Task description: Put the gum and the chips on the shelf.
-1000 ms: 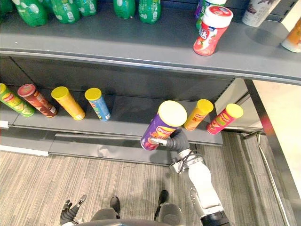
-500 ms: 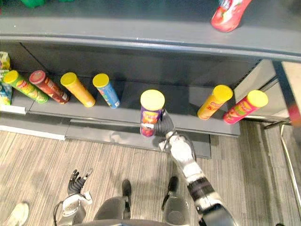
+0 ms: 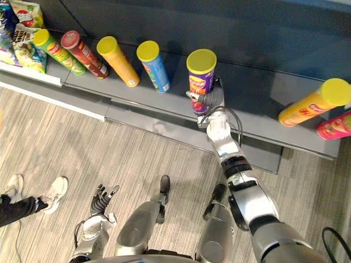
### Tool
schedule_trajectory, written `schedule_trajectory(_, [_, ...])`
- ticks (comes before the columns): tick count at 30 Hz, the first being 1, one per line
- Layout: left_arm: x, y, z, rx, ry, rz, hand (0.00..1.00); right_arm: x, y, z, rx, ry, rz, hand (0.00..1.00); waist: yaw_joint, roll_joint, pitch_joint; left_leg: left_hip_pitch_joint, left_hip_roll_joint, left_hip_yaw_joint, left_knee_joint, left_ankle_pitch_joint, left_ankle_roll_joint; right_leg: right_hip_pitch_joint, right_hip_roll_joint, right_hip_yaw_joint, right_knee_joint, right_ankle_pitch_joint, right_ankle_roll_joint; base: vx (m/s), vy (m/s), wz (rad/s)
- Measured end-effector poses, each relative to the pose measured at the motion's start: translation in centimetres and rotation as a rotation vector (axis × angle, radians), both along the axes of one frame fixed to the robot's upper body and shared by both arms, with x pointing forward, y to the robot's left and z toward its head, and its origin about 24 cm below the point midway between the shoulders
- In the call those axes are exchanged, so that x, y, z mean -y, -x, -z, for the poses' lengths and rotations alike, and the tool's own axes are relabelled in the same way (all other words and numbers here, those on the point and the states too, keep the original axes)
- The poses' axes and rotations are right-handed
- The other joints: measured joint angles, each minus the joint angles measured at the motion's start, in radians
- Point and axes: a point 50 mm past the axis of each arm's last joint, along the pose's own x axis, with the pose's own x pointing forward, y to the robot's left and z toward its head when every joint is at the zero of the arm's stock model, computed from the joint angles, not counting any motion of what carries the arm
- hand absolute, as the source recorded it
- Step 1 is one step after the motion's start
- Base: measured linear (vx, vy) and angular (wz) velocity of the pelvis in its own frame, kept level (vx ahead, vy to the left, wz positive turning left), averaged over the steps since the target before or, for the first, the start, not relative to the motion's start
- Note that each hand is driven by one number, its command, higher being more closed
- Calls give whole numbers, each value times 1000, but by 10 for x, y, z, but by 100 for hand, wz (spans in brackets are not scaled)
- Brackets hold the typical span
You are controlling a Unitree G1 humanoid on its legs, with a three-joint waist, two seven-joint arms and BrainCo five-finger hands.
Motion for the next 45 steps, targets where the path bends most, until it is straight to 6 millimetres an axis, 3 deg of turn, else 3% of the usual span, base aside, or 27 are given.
schedule_trajectory(3, [1, 0, 0, -2, 1, 7, 0, 5, -5, -7, 13, 2, 45, 100, 16, 6, 6, -14, -1, -4, -16, 28, 5, -25, -3, -4, 9, 0, 0, 11, -35, 7])
schedule_trajectory(9, [6, 4, 6, -35, 5, 42, 0, 14, -9, -15, 30, 40, 117, 100, 18, 20, 18, -45, -4, -9, -13, 38, 4, -60, -9, -6, 24, -1, -2, 20, -48, 3])
schedule_trajectory(19, [22, -3, 5, -9, 26, 100, 0, 30, -8, -11, 59, 78, 217, 100, 22, 55, 34, -51, -3, 0, -4, 37, 1, -81, -12, 8, 51, -6, -9, 9, -48, -3])
schedule_trajectory(33, [36, -6, 5, 4, 70, 121, 0, 47, 1, -17, 205, 6, 365, 100, 30, 69, 39, -98, 7, 20, 24, 36, -5, -150, -12, 36, 92, -11, -18, 0, -64, -4])
schedule_trajectory(45, [46, -14, 1, 25, 82, 141, 0, 43, 2, -22, 245, 29, 351, 100, 47, 77, 34, -116, 11, 27, 22, 43, -4, -173, -10, 37, 94, -11, -19, 26, -62, -1])
